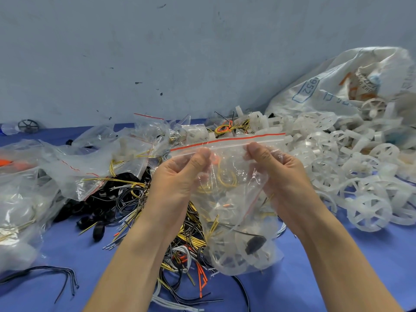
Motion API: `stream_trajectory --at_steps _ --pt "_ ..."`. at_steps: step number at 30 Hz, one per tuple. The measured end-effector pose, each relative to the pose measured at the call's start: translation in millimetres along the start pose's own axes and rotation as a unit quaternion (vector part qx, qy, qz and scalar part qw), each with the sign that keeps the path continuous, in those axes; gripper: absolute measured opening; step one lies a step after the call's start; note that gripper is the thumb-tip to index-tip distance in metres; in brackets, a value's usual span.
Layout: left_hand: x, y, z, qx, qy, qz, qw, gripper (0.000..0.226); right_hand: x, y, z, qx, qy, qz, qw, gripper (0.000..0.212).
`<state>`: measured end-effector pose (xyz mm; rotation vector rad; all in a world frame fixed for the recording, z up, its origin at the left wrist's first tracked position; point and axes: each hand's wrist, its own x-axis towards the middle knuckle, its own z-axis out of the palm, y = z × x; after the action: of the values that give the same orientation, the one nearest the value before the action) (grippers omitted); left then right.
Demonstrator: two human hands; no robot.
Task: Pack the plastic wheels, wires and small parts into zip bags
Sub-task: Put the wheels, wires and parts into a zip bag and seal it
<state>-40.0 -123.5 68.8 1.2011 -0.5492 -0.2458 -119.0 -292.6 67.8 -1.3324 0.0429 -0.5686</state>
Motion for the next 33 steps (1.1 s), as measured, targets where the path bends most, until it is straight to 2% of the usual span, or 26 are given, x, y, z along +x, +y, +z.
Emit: stream_trajectory --at_steps 4,11,15,18,21,27,33 --pt "-1 1 1 0.005 -0.043 -0.013 0.999 0.025 1 1 -1 0.006 -0.005 0.003 1.000 0.026" --pt "-1 1 10 0.021 -0.037 -0.015 0.999 0.028 0 -2 2 -0.029 -0.042 -0.003 0.999 0.046" --pt "-1 -1 12 0.027 -0.019 -0.005 0.999 0.026 -2 -3 6 -0.066 -0.052 0.002 0.996 0.038" --pt "0 -3 12 0.029 -0.011 0.005 1.000 0.031 -3 -4 7 -0.065 -0.038 -0.006 0.997 0.031" --pt "1 -3 13 0.027 -0.001 0.005 1.000 0.026 -3 -3 7 -0.055 -0.035 -0.012 0.998 0.024" --pt "-1 -4 17 0.025 -0.015 0.007 1.000 0.039 -5 -4 8 -0.064 -0.034 -0.011 0.997 0.030" --pt "-3 -5 18 0.027 -0.030 0.029 0.999 0.025 -4 -4 10 -0.087 -0.034 -0.019 0.995 0.029"
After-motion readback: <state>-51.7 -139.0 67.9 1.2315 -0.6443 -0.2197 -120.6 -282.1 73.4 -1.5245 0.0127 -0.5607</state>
